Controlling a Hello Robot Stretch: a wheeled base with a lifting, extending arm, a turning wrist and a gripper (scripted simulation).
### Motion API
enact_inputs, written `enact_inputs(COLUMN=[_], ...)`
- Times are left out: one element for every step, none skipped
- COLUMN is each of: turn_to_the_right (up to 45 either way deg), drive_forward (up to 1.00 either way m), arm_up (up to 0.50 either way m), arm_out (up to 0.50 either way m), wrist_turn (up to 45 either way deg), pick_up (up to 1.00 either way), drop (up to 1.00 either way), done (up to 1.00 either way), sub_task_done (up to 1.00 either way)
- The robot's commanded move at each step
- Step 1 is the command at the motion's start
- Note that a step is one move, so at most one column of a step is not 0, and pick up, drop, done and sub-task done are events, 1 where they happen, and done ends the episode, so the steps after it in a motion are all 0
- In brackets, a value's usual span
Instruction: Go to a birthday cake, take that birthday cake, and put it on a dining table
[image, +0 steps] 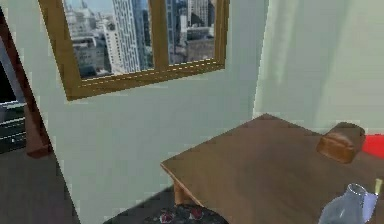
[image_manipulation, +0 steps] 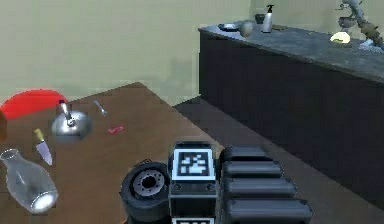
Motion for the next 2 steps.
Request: enact_inputs(turn_to_the_right=[-24.0, 0.0], drive_forward=[0.0, 0.0], arm_up=[0.0, 0.0], arm_out=[0.0, 0.48], wrist_turn=[0.0, 0.0], pick_up=[0.0, 0.0], drop=[0.0, 0.0], done=[0.0, 0.0], sub_task_done=[0.0, 0.0])
